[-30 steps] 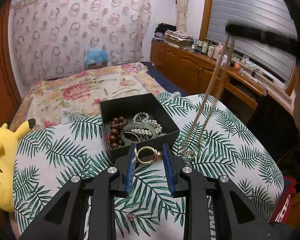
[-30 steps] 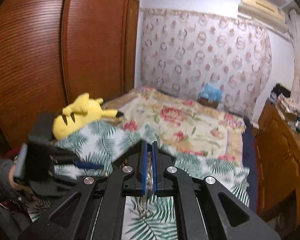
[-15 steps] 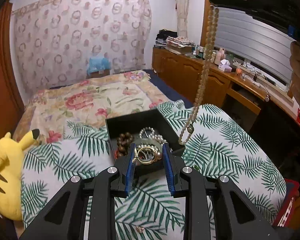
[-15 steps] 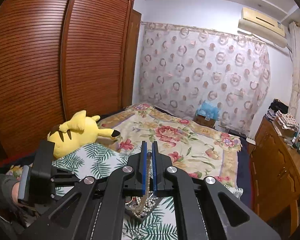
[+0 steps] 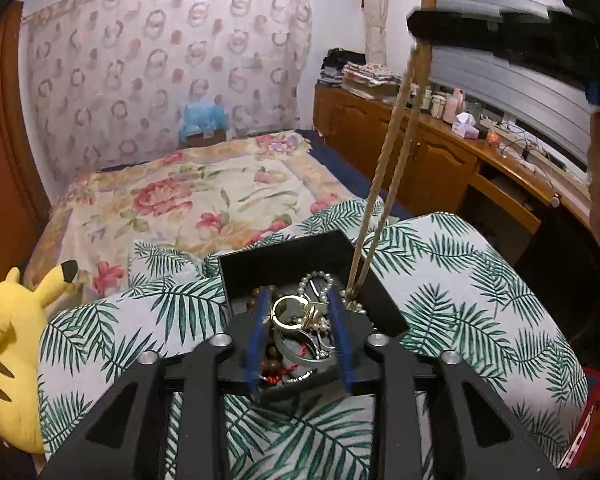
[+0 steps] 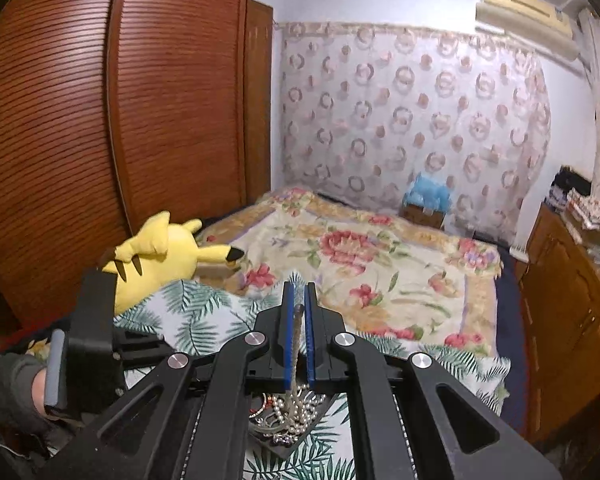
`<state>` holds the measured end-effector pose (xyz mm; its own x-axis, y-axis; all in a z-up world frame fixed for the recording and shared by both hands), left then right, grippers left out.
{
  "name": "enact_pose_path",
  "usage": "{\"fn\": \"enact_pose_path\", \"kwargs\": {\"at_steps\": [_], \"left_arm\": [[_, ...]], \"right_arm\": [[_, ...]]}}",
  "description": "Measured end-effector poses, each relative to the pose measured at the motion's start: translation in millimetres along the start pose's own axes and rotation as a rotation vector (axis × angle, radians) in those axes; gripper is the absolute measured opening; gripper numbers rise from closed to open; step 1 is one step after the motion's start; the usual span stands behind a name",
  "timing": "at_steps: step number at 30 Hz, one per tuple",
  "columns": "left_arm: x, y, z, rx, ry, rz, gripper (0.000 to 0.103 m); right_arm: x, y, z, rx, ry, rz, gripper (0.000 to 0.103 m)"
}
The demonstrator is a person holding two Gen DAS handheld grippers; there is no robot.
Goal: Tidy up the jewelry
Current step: 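Open the left tool over the box while the right lowers and releases the pearls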
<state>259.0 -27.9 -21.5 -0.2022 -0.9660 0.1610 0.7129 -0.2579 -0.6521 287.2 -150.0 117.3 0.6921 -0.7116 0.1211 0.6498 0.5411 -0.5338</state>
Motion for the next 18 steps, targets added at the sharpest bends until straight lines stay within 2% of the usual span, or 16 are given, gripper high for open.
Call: {"fn": "enact_pose_path", "kwargs": {"at_steps": [1,11,18], "left_arm": [[-1,1,0,-0.001,0.000,0.004,0.041],[-12,9,-8,-0.030,-0.036,0.017,0.048],[-11,1,-18,-0.037,-0.034,0.024,0.052]], "right_arm": [[0,6,-5,-0.012,0.002,0.004,0.006],[-5,27,-34,-0.055,0.024,0.033,0.006],[-11,26,-65,-0.087,0.047,0.029,0.006]]}}
Point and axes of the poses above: each gripper's, at about its wrist camera, not at the fingertips, and y roughly the way its jaws point, x to its right, z to its top, the point moved 4 cm from there along y, roughly the way its jaws point, and after that the axes turned 8 degrees about -y, right-handed, at the moved point
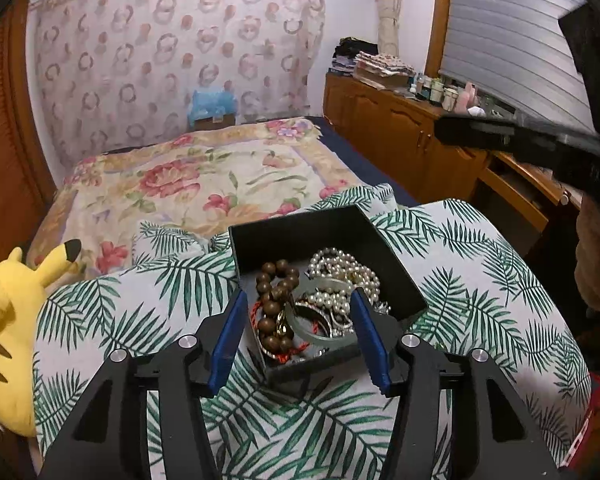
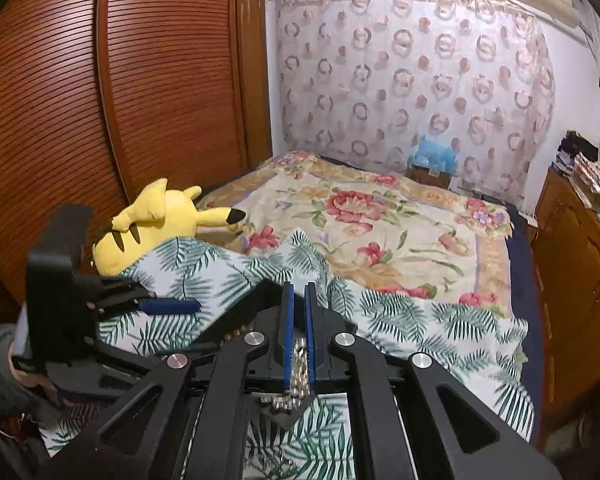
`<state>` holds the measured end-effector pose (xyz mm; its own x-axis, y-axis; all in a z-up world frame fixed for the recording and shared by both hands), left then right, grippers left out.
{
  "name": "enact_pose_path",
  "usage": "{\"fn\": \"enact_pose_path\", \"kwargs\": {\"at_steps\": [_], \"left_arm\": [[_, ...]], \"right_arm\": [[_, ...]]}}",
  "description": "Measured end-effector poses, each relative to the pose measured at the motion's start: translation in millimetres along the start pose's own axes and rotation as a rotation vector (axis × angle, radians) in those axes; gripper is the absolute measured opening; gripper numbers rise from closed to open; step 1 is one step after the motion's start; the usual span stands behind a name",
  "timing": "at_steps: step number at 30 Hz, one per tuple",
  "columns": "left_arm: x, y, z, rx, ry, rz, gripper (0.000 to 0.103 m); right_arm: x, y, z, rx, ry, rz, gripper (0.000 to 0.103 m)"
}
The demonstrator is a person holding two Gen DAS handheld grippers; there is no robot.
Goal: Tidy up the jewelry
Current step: 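Open the left tool over the box while the right lowers and releases the pearls, then move the left tool to the small earring while the right moves to the silver chain bracelet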
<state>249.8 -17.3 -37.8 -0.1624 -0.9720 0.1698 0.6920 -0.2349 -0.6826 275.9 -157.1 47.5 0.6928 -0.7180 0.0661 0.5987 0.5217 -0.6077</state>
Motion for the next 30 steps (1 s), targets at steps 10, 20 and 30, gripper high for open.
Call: {"fn": "enact_pose_path", "kwargs": {"at_steps": [10,20,30], "left_arm": [[1,-11,-17,-0.013,0.004,0.004,0.055],[-10,-12,-34,-0.043,-0.015,0.022,0.061],[-21,-14,-53,-0.077,-0.042,0.046,0.067]], "right_arm": [[-11,-1,-78,-0.104,0.056,0.001,0.025],[-12,16,-137,-0.212,0.122,0.024,0.025],[-22,32,-143,-0.252,0.088,0.043,0.032]]}}
Point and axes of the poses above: each gripper's, at about its wrist camera, not at the fingertips, and y roughly the way its jaws point, x to its right, z to its top, the point moved 4 cm from there along y, roughly the way its jaws point, and after that the axes turned 8 degrees about -y, right-handed, at the moved point
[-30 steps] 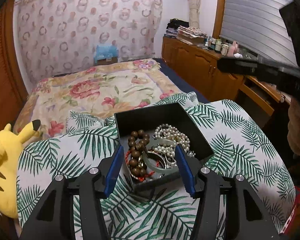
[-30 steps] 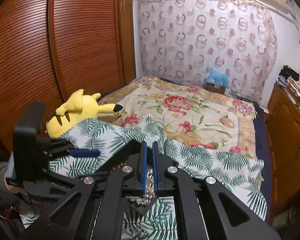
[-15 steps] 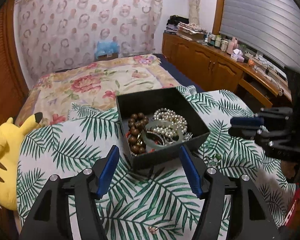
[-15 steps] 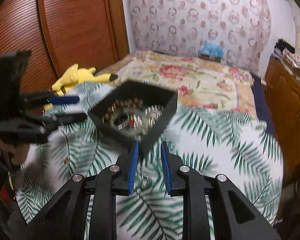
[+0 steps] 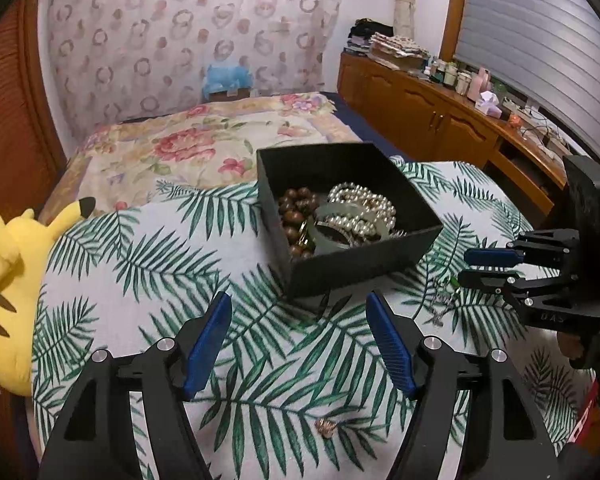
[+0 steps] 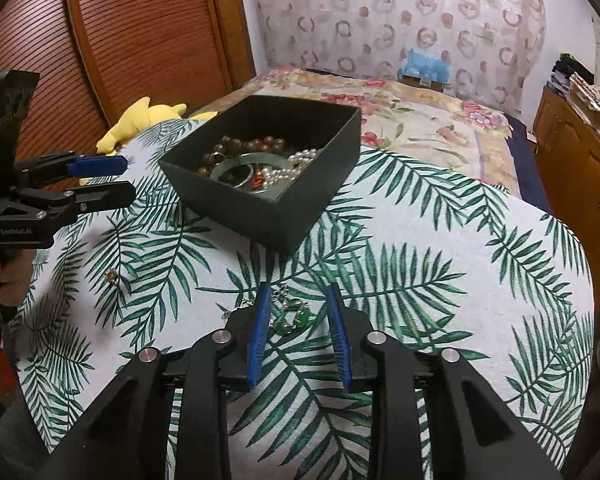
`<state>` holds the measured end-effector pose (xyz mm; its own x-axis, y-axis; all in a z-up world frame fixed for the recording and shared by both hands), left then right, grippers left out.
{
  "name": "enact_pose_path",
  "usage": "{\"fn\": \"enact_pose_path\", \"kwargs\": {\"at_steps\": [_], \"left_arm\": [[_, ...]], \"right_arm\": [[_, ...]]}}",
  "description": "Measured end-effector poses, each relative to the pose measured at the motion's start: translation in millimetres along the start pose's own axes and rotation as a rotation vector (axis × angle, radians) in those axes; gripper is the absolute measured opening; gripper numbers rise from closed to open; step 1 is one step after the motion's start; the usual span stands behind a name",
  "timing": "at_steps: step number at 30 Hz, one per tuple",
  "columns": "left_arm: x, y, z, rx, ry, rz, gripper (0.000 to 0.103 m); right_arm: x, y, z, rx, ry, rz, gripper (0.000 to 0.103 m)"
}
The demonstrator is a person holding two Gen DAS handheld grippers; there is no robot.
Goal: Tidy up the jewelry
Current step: 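Move the left tool to the small earring while the right moves to the silver chain bracelet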
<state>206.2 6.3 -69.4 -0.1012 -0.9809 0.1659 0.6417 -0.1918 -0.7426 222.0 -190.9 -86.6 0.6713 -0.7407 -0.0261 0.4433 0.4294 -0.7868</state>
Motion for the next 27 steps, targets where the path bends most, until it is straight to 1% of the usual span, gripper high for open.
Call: {"fn": "enact_pose_path", "kwargs": {"at_steps": [9,12,17,20,22,25,27], "left_arm": [[-17,-3,-32,-0.054,-0.029,0.022,0.067],[-21,-2,-42,-0.075,-0.042,0.026,0.067],[-21,0,-50,-0.095,-0.045,0.019,0.067],[-15,1,-55,-0.104,-0.029,0.011,0.067],[-10,1,-57,-0.108,-0.014,0.007,0.067],[-5,1,-59,-0.110,0.002,0.004,0.067],[-4,2,-60,-0.112,0.009,0.005,0.067]], "right_arm": [[-7,10,-3,-0.043,-0.037,0.006,0.033],[-7,14,-4,-0.053,-0.038,-0.013,0.033],[-4,17,-5,-0.055,-0.025,-0.036,0.033],[-5,17,-5,-0.056,-0.033,-0.049,0.032],[-7,16,-6,-0.060,-0.050,-0.067,0.023],[-7,15,-7,-0.057,-0.047,-0.064,0.022],[-6,13,-8,-0.054,-0.042,-0.067,0.015]]}}
Point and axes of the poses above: each gripper's, at about its wrist camera, not at the fingertips, and y roughly the way its jaws point, x to its right, z to its top, the point moved 4 cm from there along y, roughly the way its jaws point, and after that the axes turned 8 degrees about -y, right-handed, at the moved point
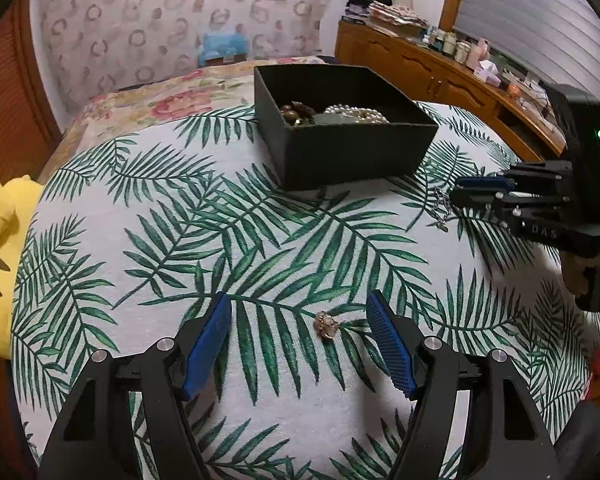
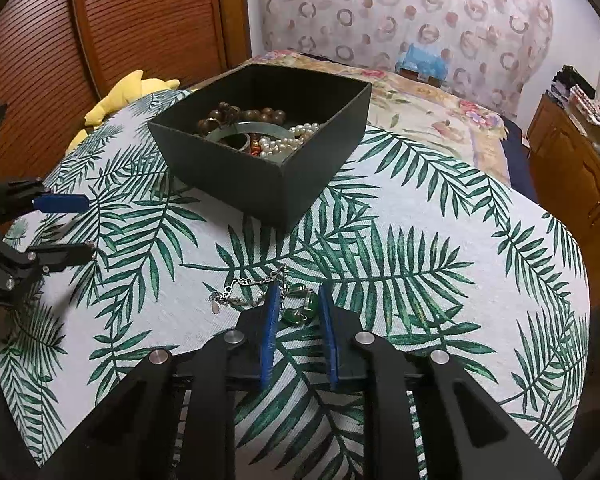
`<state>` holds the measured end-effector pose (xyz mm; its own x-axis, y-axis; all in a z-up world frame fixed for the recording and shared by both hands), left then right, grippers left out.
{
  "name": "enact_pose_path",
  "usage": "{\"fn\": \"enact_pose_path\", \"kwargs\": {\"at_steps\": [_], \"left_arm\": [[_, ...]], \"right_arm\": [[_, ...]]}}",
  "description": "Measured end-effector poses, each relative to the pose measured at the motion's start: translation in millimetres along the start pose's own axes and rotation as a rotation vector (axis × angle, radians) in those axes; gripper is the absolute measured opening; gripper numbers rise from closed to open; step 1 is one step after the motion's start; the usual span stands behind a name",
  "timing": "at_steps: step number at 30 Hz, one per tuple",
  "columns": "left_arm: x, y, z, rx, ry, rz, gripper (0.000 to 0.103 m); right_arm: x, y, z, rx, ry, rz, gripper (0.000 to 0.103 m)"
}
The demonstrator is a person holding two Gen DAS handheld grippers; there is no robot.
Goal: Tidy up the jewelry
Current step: 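Move the left tool to the small earring while the right moves to the silver chain bracelet, then grasp the small earring with the left tool while the right grasps the chain bracelet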
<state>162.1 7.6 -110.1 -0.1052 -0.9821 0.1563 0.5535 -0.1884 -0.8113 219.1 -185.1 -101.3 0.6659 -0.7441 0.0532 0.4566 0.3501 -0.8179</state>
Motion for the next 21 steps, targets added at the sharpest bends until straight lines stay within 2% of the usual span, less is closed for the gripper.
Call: {"fn": "enact_pose_path", "kwargs": {"at_steps": [8,10,12,17,19,21], "left_arm": [[6,2,-9,-0.004,0.038,0.012,0.066],[7,2,-10,0.001,0.040,0.013,0.058],[8,2,-10,0.011,0.042,0.013,0.056],[9,0,-11,0.031,0.045,0.022,0.030],[9,-1,-12,0.033,0.044,0.015,0.014],[9,-2,-14,0.031,0.034,-0.001,0.013]], "right_arm": [[1,-4,-4,0.010,0.010,0.005,0.015],[0,-7,-4,0.017,0.013,0.006,0.015],[-1,-9,-4,0.023,0.014,0.009,0.015],[-3,-15,-5,0.032,0.015,0.007,0.015],[-3,-17,-5,0.037,0.017,0.004,0.015],[-4,-20,-6,0.043,0.018,0.003,0.015]]}}
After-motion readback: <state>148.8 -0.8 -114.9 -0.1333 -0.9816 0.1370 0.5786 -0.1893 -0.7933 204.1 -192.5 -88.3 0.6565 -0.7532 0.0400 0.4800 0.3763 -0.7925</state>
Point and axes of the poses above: each gripper's, at about its wrist camera, not at the fingertips, and y roughly the way its jaws point, x to its right, z to its top, the point moved 4 cm from there along y, roughly the way its jaws point, and after that the axes turned 8 degrees about -y, right-handed, at the moved point
